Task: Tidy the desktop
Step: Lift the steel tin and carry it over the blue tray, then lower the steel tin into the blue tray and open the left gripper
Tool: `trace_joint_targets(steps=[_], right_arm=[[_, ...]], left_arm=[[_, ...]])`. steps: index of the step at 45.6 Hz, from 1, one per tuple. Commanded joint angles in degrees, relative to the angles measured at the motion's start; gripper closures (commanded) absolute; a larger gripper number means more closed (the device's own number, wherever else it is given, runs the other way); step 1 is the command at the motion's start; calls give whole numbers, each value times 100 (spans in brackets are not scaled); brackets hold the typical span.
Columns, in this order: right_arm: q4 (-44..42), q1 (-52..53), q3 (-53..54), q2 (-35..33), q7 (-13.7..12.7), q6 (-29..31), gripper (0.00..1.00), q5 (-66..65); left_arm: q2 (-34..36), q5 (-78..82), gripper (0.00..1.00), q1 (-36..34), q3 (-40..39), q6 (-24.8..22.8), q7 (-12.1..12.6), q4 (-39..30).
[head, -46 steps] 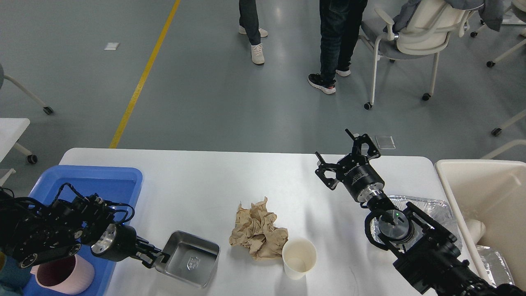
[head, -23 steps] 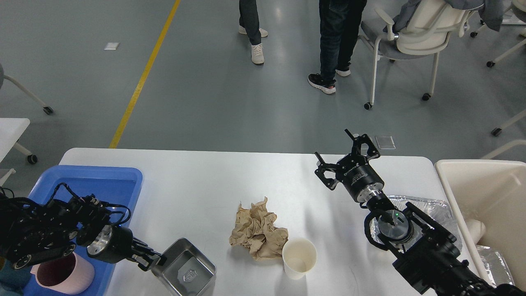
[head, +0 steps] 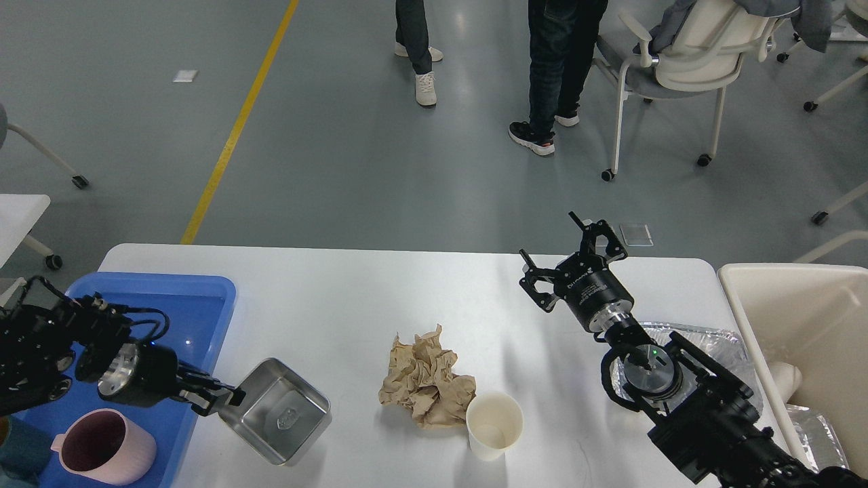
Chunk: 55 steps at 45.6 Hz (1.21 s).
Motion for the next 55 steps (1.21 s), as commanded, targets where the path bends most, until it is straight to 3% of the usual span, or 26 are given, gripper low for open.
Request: trace_joint_targets(steps=[1, 22, 40, 55], right_arm=[[16, 20, 0, -5, 0, 0, 0, 0], [16, 55, 0, -23, 0, 9, 0, 0], [16, 55, 0, -31, 0, 9, 0, 0], [16, 20, 0, -14, 0, 9, 0, 0]], left_arm=[[579, 4, 99, -28, -418, -32, -14, -171], [1933, -549, 99, 139, -1122, 73, -14, -277], [1942, -699, 99, 639, -1104, 618, 188, 399], [1670, -778, 98, 1184, -1122, 1101, 179, 1076]])
